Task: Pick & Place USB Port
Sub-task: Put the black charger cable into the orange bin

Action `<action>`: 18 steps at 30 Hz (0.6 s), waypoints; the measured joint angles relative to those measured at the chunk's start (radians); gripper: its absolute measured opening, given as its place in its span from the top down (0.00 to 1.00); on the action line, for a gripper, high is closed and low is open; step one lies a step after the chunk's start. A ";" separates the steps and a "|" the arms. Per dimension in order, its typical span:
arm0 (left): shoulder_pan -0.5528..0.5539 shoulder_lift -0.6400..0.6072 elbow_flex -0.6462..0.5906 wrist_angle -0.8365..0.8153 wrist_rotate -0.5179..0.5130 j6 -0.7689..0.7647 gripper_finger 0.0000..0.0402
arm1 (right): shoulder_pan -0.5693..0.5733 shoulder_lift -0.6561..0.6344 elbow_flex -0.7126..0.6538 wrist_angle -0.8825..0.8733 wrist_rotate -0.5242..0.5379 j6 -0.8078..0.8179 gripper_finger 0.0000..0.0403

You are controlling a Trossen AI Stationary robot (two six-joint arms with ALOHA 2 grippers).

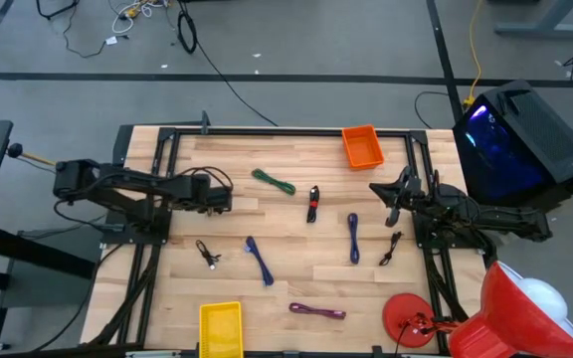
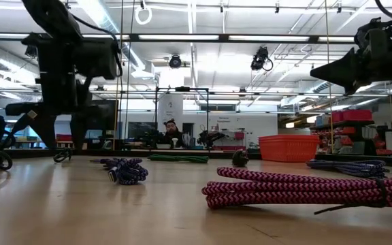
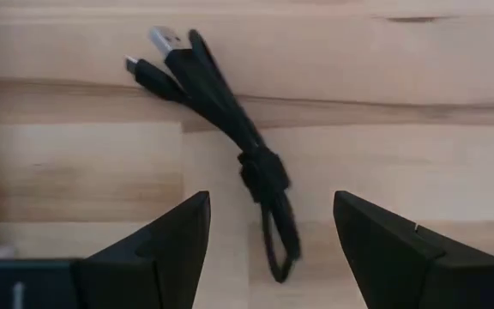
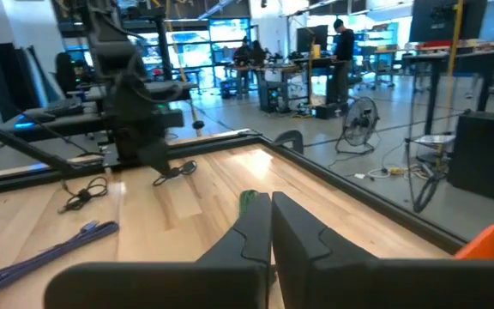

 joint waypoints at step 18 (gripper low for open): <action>0.028 0.116 0.005 0.071 0.004 0.140 0.97 | 0.000 0.000 0.000 -0.003 -0.016 0.003 0.96</action>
